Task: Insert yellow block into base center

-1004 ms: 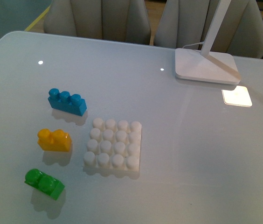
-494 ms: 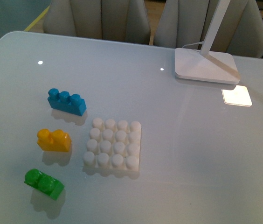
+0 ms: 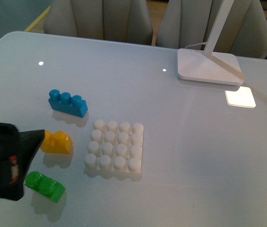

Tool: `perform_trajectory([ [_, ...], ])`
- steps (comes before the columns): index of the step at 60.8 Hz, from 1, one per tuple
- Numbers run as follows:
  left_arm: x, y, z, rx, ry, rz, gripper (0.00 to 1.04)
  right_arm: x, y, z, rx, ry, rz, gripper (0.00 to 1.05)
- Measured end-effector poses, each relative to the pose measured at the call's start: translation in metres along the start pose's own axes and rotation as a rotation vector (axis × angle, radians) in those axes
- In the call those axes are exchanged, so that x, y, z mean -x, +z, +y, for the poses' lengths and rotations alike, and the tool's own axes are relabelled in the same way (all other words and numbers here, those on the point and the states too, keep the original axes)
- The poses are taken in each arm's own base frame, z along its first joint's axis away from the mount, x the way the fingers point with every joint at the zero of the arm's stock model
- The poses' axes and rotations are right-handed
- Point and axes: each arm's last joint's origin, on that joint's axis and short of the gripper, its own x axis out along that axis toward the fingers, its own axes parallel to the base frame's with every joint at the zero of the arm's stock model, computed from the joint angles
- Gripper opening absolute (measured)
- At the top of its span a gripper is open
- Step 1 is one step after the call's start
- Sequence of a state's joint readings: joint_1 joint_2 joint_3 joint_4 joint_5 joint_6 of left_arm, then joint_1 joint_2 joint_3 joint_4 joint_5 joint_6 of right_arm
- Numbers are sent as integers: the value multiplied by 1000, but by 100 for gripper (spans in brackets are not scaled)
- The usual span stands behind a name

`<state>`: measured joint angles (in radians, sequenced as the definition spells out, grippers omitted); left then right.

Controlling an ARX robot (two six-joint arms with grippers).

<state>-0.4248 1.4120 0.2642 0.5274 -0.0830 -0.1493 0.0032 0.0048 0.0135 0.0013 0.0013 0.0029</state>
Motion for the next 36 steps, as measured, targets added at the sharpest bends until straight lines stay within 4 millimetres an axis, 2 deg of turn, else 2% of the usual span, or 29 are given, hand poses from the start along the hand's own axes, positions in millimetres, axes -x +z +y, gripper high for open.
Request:
perform_trajectory([
  [17, -41, -11, -7, -93, 20, 85, 97, 0, 0, 0, 0, 0, 0, 96],
  [36, -80, -3, -10, -108, 24, 119, 97, 0, 0, 0, 0, 0, 0, 96],
])
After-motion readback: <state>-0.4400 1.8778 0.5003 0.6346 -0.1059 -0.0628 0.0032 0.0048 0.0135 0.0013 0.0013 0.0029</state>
